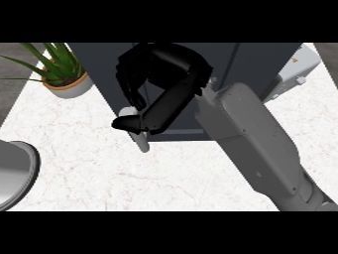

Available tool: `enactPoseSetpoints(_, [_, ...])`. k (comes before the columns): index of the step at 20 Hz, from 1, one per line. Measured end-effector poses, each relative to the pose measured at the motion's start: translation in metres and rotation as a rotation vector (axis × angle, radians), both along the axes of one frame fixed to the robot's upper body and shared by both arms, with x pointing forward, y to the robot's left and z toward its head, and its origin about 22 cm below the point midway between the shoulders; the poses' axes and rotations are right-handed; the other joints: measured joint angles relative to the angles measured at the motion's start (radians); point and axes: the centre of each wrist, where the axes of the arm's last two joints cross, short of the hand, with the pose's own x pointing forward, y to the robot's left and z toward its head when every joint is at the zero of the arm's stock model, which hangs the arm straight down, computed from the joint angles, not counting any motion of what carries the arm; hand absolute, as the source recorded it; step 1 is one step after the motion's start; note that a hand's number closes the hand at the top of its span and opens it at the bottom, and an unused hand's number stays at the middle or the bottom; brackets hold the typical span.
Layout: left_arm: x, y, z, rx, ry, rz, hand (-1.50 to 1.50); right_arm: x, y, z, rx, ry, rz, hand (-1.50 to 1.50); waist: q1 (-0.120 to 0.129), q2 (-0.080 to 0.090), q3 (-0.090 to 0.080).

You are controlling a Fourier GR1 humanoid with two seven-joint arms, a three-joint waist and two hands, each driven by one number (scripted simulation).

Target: Pick up the bottled water, place it into the cabinet and close the cabinet

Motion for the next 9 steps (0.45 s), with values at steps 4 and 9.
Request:
enactPoseSetpoints(4, [0.0005, 0.0001, 0.0007, 0.005, -0.003, -0.008, -1.5, 0.0063, 0.0016, 0.0034, -0.006, -0.027, -0.045, -1.5, 0.006, 0.006, -0.001])
enactPoseSetpoints(9, [0.0009, -0.0013, -0.0025, 0.003, -0.017, 0.001, -1.5, 0.0095, 0.0093, 0.0064, -0.011, -0.033, -0.093, -1.5, 0.003, 0.008, 0.001])
